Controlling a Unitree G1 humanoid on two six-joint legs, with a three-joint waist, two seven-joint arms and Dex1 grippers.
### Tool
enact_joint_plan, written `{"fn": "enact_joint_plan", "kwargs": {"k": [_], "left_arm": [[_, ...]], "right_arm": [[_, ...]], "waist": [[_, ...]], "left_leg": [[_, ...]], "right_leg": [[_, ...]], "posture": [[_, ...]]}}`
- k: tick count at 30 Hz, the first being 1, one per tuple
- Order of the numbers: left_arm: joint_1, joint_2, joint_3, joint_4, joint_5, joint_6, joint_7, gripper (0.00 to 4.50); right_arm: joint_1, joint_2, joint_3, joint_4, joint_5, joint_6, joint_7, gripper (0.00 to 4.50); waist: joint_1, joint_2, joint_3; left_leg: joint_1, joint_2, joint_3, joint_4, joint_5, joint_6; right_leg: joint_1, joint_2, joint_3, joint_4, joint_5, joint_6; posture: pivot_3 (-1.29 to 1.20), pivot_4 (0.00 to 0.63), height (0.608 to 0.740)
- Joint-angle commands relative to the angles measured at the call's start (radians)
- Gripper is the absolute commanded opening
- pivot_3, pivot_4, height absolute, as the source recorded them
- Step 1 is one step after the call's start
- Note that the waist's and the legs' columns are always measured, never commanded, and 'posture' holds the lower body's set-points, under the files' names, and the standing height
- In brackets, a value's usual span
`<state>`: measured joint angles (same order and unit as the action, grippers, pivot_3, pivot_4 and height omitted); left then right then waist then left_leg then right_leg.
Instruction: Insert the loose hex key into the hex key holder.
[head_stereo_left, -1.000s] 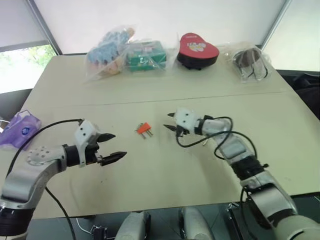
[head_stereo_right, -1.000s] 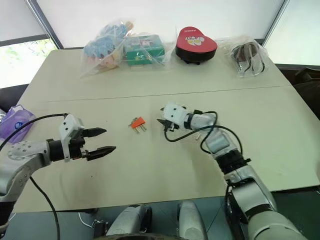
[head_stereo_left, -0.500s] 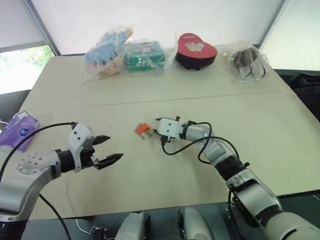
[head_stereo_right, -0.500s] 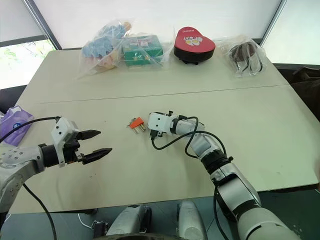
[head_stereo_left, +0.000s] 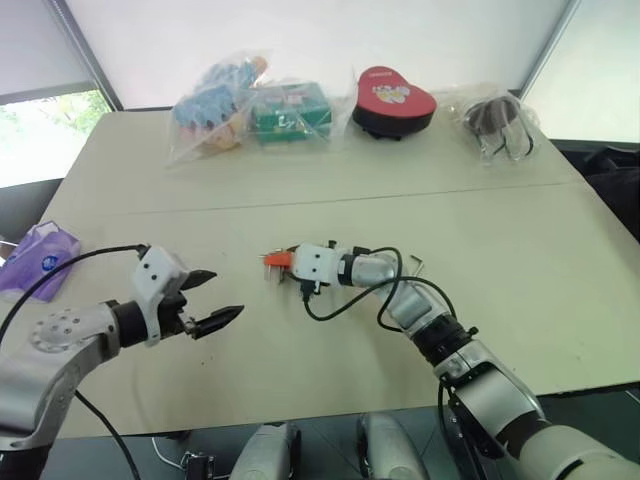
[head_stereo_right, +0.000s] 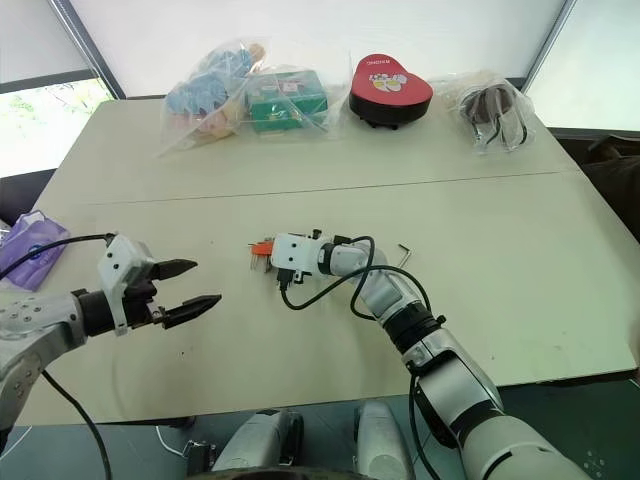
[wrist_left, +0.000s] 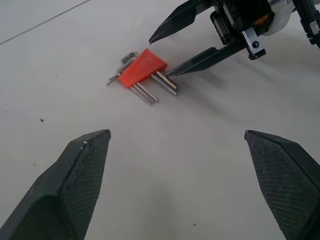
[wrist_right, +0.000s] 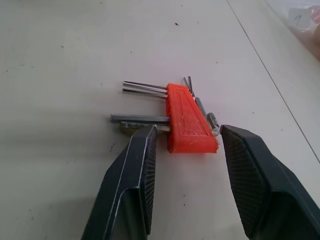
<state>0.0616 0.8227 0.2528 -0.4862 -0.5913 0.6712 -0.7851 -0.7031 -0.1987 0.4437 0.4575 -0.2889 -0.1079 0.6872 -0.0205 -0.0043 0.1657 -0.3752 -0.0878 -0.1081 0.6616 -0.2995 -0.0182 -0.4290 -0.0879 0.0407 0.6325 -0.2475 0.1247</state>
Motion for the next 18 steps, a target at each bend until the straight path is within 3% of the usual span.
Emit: {"fn": "enact_joint_plan", "kwargs": {"k": [1,18], "left_arm": [[0.0,0.001,0.038,-0.036,-0.014,-0.002,0.008,4.48],[0.001,-0.013,0.016,-0.047,-0.016,-0.007,0.03,4.48]], "right_arm": [[-0.023,0.018,-0.011,-0.002,0.019,0.005,0.008,2.08],[-0.148,0.076,-0.074,0.228,0.12,0.059,0.104,2.08]], "waist": [[0.0,0.0,0.0],[-0.002,0.0,0.0]], "left_leg": [[0.0,0.0,0.0,0.0,0.0,0.0],[0.001,0.0,0.0,0.0,0.0,0.0]], "right_leg": [[0.0,0.0,0.0,0.0,0.0,0.0],[0.0,0.0,0.0,0.0,0.0,0.0]], "posture": [[0.0,0.15,0.74],[0.0,0.15,0.74]]}}
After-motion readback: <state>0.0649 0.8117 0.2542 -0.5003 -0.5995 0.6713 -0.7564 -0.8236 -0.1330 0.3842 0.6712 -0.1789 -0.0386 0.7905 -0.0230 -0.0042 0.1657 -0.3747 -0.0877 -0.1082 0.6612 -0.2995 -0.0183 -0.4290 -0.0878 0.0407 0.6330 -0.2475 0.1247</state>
